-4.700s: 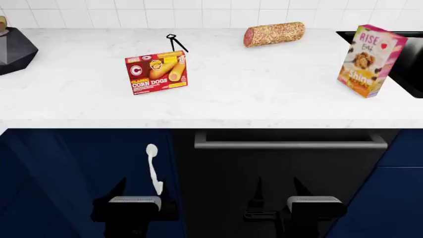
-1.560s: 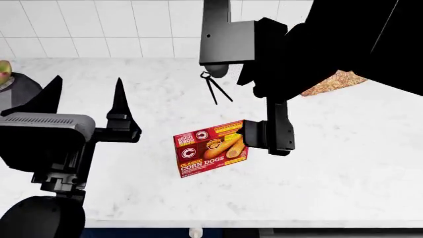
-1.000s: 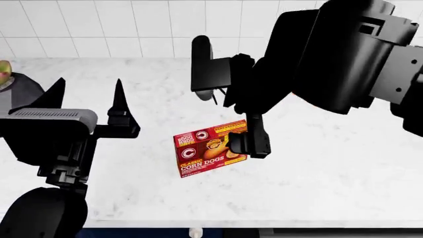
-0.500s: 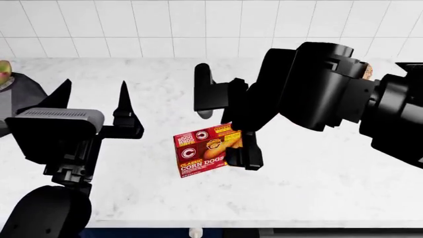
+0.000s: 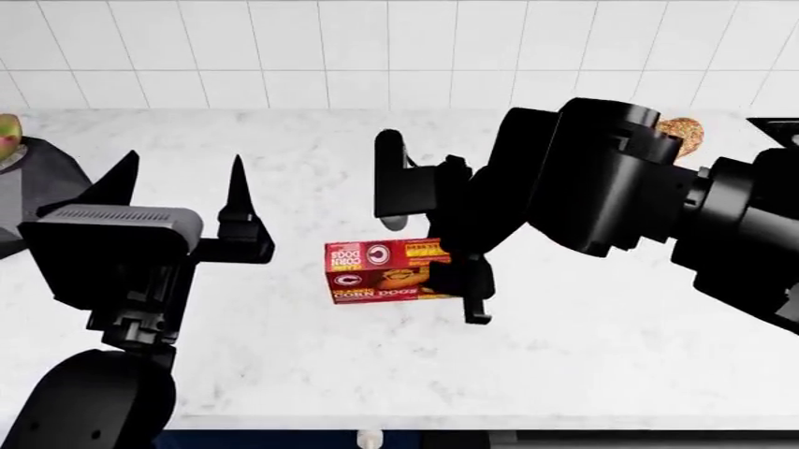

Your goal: Pick the boxed food and cereal from the counter and place them in the cabinets closest to them.

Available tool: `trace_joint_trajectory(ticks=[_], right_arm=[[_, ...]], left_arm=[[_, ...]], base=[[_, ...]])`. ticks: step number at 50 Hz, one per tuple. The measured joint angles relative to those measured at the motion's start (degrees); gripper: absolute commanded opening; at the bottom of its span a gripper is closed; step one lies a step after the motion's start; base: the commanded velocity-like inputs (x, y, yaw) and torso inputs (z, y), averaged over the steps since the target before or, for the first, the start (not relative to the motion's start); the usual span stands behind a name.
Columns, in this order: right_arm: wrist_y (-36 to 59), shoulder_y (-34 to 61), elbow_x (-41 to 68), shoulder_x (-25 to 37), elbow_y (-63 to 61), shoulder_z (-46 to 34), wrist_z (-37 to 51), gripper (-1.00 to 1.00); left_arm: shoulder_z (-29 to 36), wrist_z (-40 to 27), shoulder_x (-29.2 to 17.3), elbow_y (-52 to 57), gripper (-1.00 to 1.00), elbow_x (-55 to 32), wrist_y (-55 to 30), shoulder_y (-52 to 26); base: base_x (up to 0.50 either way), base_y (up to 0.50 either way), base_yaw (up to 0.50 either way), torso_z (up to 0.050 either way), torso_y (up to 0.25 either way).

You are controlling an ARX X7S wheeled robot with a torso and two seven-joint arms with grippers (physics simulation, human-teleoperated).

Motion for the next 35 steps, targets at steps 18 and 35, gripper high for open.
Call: trace_joint_trajectory(ticks=[18,35], right_arm=[[2.53,2.70,3.57,6.51,-8.70,8.37,12.68,-1.00],[8.18,-6.55,20.86,16.04,-26.46,29.73,59.28,-1.00]], left_arm=[[0.23,-0.64,-0.48,1.51,1.00,-0.43,-0.31,0.41],[0.31,-3.50,-1.02,6.60,1.00,-3.88,-12.44,-8.82]], base=[[0.00,0.00,0.00,0.000,0.000],[0.00,0.00,0.00,0.000,0.000]])
